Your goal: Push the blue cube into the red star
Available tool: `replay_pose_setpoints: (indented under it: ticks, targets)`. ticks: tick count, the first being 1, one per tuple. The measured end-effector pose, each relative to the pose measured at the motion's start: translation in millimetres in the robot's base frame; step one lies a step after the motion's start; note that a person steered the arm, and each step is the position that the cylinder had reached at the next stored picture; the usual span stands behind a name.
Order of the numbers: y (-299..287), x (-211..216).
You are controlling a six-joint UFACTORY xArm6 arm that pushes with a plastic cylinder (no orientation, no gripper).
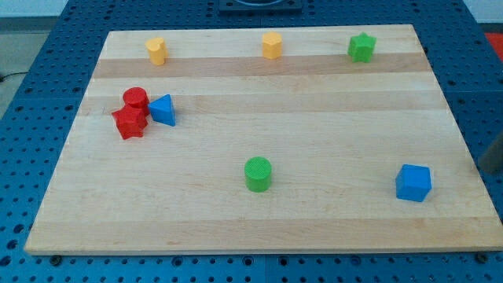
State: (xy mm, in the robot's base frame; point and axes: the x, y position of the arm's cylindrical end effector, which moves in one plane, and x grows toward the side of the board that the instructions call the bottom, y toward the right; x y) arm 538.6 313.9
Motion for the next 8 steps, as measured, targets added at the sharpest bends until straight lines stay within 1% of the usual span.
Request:
replay_pose_setpoints:
  ticks: [1, 3, 5, 6, 7, 8]
  targets:
    - [-35.1, 38.7]
    - [-101.9, -2.2]
    - [-119.7, 24.7]
    - [-163.0, 7.6]
    - [-194.3, -17.6]
    - [-201.1, -17.3]
